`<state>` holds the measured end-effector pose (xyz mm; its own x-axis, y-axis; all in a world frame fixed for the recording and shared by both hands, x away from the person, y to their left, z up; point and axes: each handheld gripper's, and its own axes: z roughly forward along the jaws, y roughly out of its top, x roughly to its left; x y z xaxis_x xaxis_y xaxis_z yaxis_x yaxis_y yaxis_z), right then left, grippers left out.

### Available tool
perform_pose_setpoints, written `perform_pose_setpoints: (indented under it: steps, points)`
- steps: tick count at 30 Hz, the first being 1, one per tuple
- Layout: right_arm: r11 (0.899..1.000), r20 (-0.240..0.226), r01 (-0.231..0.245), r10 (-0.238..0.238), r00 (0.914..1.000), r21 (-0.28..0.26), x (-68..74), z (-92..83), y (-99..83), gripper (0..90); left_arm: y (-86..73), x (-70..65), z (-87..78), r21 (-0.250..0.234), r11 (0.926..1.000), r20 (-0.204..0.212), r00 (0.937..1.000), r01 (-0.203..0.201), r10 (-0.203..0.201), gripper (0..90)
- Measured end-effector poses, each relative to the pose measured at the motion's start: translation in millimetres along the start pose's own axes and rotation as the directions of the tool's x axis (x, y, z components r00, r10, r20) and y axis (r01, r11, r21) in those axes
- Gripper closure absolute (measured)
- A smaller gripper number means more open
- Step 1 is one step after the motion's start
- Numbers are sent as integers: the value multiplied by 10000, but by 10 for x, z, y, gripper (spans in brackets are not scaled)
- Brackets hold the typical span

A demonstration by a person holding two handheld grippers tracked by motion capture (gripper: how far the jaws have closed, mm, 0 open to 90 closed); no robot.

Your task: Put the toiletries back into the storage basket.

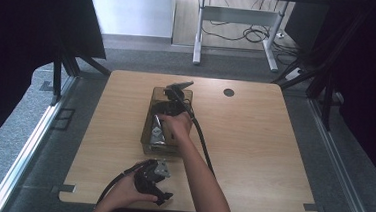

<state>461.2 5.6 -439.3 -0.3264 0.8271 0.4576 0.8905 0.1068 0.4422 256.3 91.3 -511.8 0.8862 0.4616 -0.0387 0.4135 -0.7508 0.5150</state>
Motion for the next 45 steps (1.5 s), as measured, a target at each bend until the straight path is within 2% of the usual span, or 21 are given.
perform_pose_setpoints:
  steps: [2, 5, 7, 12, 13, 17, 21, 24, 30, 33, 36, 40, 45]
  points:
    - [9997, -210, 198, -201, 9996, -124, 9, -122, -3, 364, -1, -7, 1, 22, 10000, 8, 10000, -9, 9, 154]
    - [9942, -275, 1071, -1072, 9939, -49, 31, -275, -43, 370, 0, -6, 4, 92, 9999, 14, 10000, -53, 52, 154]
    - [9884, -286, 1507, -1513, 9881, -210, 36, -367, -89, 371, 2, -5, 5, 87, 10000, -35, 10000, -13, 14, 154]
    - [9786, -633, 1989, -2021, 9773, -532, -34, -560, -209, 370, 2, -13, 3, 46, 10000, -90, 9999, 78, -78, 154]
    - [9766, -680, 2060, -2101, 9753, -623, -60, -600, -235, 370, 2, -4, 2, 96, 10000, -114, 9999, -23, 24, 154]
    - [9657, -922, 2400, -2491, 9641, -993, -209, -775, -361, 370, -6, 10, 4, 132, 9999, -169, 9999, 21, -19, 154]
    - [9439, -909, 3106, -3210, 9427, -1125, -408, -930, -539, 370, -5, 12, -18, 8, 10000, -291, 9995, 76, -75, 156]
    - [9280, -693, 3485, -3593, 9306, -1314, -575, -1030, -690, 370, -3, 5, -36, -166, 9998, -405, 9991, 142, -149, 158]
    - [9041, -557, 3787, -3961, 9165, -1979, -902, -1194, -1009, 371, -4, 12, -64, -225, 9996, -479, 9987, 183, -194, 158]
    - [8959, -372, 3855, -4027, 9146, -2208, -1057, -1246, -1170, 370, -9, 9, -57, -192, 9994, -498, 9983, 294, -304, 158]
    - [8906, -133, 3860, -4007, 9161, -2403, -1209, -1280, -1315, 378, -9, 6, -46, -132, 9995, -500, 9983, 280, -286, 158]
    - [9012, -241, 3529, -3703, 9286, -2517, -1388, -1301, -1429, 398, -4, -5, -28, -121, 9995, -481, 9984, 290, -296, 158]
    - [9038, -322, 3337, -3546, 9345, -2678, -1536, -1293, -1497, 399, -3, -7, -21, -119, 9995, -485, 9984, 288, -294, 158]
